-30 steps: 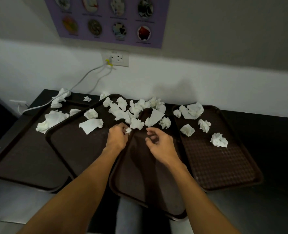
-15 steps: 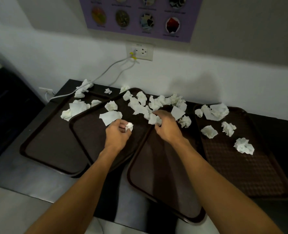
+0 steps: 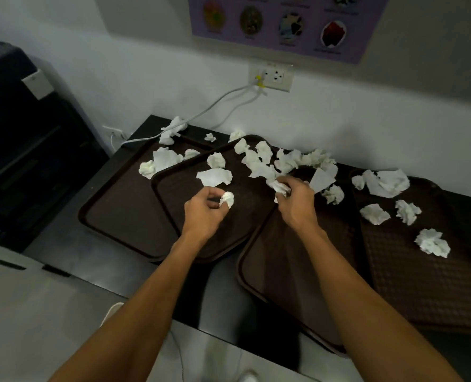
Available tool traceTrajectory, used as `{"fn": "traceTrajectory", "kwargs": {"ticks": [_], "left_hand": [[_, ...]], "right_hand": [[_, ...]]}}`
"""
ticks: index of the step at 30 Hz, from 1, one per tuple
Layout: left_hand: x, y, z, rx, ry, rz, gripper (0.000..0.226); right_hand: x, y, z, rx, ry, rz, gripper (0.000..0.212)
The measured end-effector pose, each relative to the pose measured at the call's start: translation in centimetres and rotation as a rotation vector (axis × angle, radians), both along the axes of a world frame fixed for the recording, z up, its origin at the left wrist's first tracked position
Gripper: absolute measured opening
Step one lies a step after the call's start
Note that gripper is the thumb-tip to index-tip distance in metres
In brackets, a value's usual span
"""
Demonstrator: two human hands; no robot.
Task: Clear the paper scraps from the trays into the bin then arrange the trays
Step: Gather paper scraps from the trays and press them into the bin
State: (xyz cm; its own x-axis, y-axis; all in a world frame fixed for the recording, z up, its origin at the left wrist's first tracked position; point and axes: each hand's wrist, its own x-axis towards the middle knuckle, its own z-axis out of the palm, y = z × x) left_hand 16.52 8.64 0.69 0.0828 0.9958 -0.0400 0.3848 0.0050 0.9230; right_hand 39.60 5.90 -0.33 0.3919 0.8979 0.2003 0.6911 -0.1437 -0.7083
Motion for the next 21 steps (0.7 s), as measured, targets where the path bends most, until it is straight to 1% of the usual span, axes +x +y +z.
{"fn": "traceTrajectory", "kwargs": {"ticks": [4, 7, 14, 21], "left_hand": [[-1.5, -0.7, 0.5, 0.002, -0.029, -0.017, 0.02], [-3.3, -1.3, 0.9, 0.0, -0.044, -0.033, 0.019], [-10.5, -3.3, 1.3, -0.012, -0.092, -0.05, 0.019], [-22.0, -5.5, 0.3, -0.018, -0.094, 0.006, 0.017]], "right_hand": [[-3.6, -2.2, 1.7, 0.025, 0.177, -0.082, 0.036], [-6.9, -3.5, 2.5, 0.022, 0.277, -0.114, 0.034], [-16.7, -5.9, 3.1, 0.007, 0.325, -0.076, 0.03], [-28.1, -7.7, 2.0, 0.03, 0.393, 0.006, 0.025]]}}
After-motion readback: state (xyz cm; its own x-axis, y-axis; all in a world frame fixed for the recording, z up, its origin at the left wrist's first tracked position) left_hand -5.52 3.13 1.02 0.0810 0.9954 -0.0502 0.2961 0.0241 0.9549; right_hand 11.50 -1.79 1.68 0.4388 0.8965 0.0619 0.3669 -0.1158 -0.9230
